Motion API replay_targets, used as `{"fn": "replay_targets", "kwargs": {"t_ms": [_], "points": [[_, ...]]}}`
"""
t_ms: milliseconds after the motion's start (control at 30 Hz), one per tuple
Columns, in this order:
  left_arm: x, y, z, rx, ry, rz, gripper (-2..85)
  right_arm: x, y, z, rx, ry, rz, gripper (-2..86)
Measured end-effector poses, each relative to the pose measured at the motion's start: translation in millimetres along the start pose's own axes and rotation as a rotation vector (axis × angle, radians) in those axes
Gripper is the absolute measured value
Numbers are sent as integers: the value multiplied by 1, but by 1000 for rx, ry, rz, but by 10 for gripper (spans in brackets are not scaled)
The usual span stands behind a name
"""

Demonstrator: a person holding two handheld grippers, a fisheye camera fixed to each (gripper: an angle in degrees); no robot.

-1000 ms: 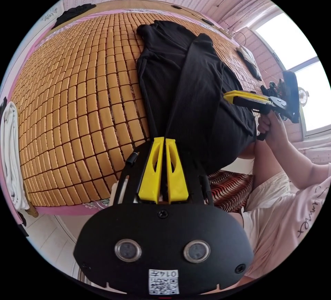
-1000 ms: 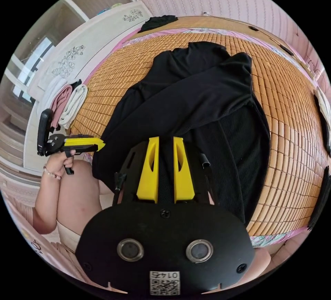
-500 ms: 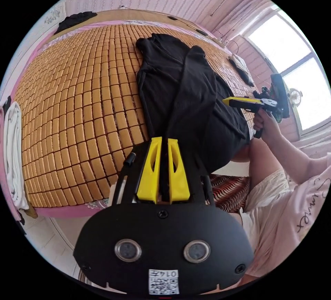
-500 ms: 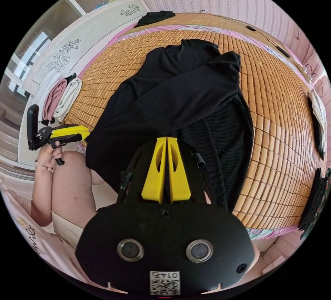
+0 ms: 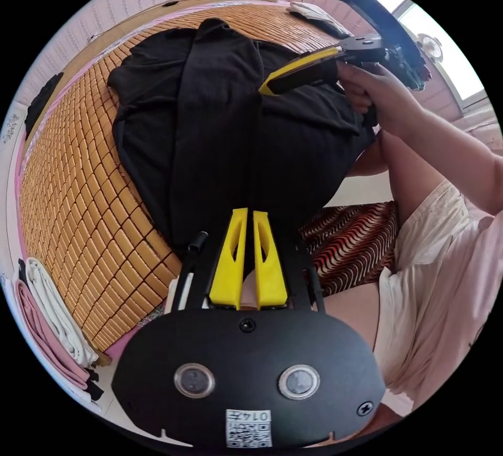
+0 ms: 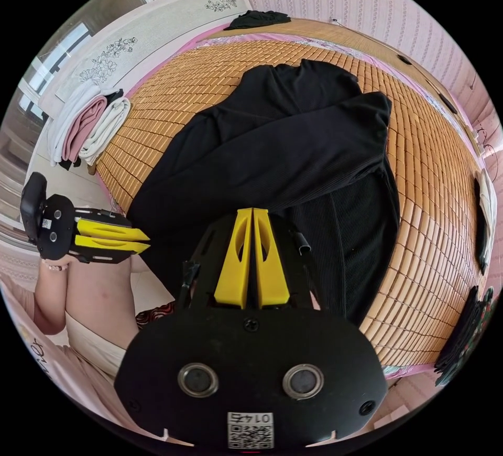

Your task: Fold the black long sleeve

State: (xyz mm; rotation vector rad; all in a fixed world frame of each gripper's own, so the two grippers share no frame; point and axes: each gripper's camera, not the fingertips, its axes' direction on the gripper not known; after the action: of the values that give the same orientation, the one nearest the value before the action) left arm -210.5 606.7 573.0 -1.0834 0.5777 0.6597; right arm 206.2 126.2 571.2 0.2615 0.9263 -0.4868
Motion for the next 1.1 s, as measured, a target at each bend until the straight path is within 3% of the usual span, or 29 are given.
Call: {"fn": "replay_targets", "kwargs": {"t_ms": [267,533,633,800,933,1000,1100], "points": [[-15,1,12,-30,141,-8,51,23,-2,-6,-54,-12,-19,-5],[-43,14,-19,18,124,16,69,81,-19,-44,20,45,-49,44],[-95,14,-39,144,162,-47,69,123,-46,-58,60,95,-20,100],[-209,-19,-65,504,185,-294,14,203,-105,-59,94,61,114,134],[-271,-68,-48,512,238,-409,4,252,-133,-55,128,-11,245,136],[-298,-98,-38,538,269,-470,51,278,-145,-47,110,-74,296,132],[-321,-135,-21,484,288,-513,79,293,-156,-34,27,-163,270,64]]}}
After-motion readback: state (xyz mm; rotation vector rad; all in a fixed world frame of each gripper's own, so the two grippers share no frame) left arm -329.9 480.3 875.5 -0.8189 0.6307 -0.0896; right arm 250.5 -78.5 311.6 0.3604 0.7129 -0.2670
